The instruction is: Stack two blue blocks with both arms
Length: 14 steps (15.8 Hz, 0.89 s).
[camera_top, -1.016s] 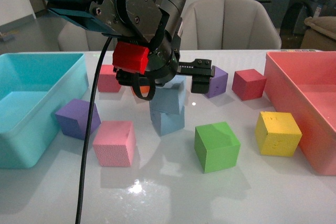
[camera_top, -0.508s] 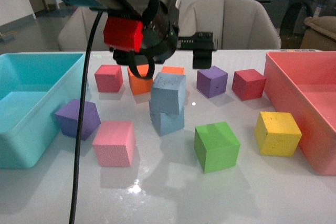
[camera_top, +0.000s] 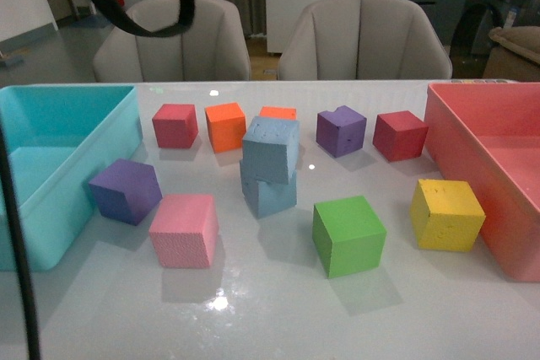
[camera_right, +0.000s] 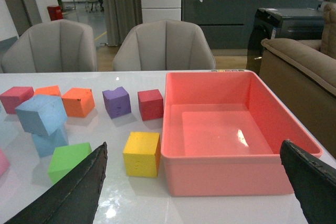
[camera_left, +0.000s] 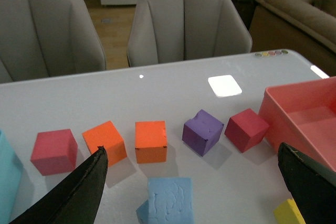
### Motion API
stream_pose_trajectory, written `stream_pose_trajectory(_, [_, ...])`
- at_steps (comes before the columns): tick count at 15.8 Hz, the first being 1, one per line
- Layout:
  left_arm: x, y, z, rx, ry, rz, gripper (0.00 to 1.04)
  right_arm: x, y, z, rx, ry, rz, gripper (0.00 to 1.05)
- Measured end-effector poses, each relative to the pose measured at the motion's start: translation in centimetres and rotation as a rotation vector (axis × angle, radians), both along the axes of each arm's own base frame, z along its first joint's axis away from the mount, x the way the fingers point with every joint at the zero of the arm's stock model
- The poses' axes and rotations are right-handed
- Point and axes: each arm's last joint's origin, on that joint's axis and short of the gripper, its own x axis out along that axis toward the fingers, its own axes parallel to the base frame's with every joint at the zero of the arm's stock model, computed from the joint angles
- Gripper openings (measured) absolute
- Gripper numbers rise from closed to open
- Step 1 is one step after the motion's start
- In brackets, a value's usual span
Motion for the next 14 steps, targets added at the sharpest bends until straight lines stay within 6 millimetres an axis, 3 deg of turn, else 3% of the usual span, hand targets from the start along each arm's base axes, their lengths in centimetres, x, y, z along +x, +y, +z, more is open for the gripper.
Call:
stream_pose_trajectory(2, [-2.4,1.3,1.0,-0.001,-0.035,-0.001,0.98,0.0,0.0,0.0,0.0,0.0,0.0,0.98])
stream_pose_trajectory(4, [-5.6,3.9,0.9,-0.003,-0.198,0.164,0.82,0.0,0.0,0.0,0.0,0.0,0.0,0.98])
stream_pose_trajectory(6, [-8.9,7.9,-0.1,-0.004,-0.251,0.25,0.64,0.0,0.0,0.0,0.0,0.0,-0.001,0.98])
stream_pose_trajectory(10, [-10.9,10.5,-1.4,-0.001,-0.268,0.279,0.46,0.0,0.0,0.0,0.0,0.0,0.0,0.98])
stream_pose_trajectory(14, [-11.8,11.2,-3.0,0.013,-0.24,0.26,0.35,0.0,0.0,0.0,0.0,0.0,0.0,0.98])
